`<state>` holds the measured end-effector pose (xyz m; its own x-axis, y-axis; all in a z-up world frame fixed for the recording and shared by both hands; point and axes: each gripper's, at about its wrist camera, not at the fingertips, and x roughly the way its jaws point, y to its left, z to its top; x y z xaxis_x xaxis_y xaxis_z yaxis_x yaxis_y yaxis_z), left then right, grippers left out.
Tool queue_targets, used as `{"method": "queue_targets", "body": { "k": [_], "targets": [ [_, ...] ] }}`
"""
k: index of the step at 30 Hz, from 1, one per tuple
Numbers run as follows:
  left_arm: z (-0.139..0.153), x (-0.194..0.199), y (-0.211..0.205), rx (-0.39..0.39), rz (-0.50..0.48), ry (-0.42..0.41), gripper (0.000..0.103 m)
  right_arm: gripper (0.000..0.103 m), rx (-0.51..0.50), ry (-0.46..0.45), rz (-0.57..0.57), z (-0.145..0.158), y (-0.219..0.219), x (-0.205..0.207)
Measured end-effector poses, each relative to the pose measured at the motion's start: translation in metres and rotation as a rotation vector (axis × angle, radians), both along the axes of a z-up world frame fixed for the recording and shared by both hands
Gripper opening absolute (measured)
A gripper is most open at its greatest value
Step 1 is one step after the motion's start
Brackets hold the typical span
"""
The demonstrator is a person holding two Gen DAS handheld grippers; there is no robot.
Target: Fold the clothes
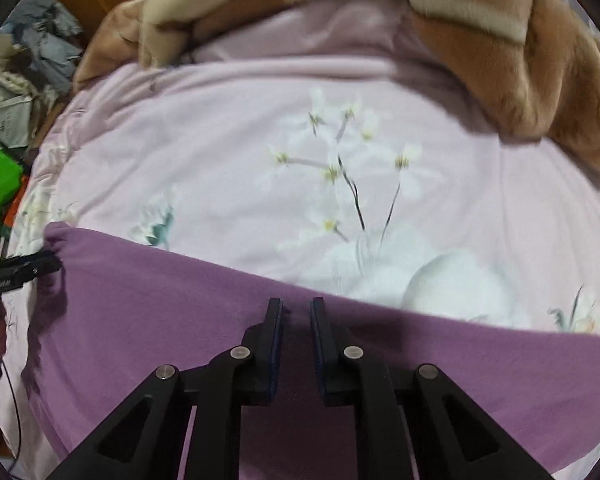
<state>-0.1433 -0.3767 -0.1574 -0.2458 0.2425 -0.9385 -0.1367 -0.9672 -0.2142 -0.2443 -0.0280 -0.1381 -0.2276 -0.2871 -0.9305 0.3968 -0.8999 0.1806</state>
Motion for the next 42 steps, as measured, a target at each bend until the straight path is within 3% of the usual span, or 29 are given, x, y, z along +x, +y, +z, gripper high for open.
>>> {"method": "queue_targets", "body": {
  "k": [4,5,8,15,33,39,42],
  "targets": [
    [0.023,0.0,-0.008,0.027,0.028,0.051,0.071,0.015,-0.011,0.02,0.06,0.012,0.0,0.004],
    [0.027,-0.003,-0.01,0.003,0.028,0.07,0.072,0.016,-0.005,0.025,0.077,0.013,-0.002,0.005],
    [0.019,-0.018,-0.017,-0.051,0.039,0.06,0.073,0.017,0.026,0.043,0.122,0.014,-0.007,0.007],
    [-0.009,-0.034,-0.023,-0.081,0.008,-0.013,0.073,0.019,0.052,0.056,0.184,0.008,-0.006,-0.002],
    [-0.03,-0.043,-0.003,-0.113,-0.126,0.005,0.073,0.028,0.075,-0.034,0.348,-0.024,-0.004,-0.02],
    [-0.031,-0.05,-0.01,-0.079,-0.098,-0.003,0.073,0.029,0.061,-0.079,0.349,-0.036,-0.003,-0.028],
    [-0.023,-0.053,-0.018,-0.015,-0.089,0.003,0.073,0.029,0.04,-0.105,0.357,-0.035,0.0,-0.031]
  ]
}}
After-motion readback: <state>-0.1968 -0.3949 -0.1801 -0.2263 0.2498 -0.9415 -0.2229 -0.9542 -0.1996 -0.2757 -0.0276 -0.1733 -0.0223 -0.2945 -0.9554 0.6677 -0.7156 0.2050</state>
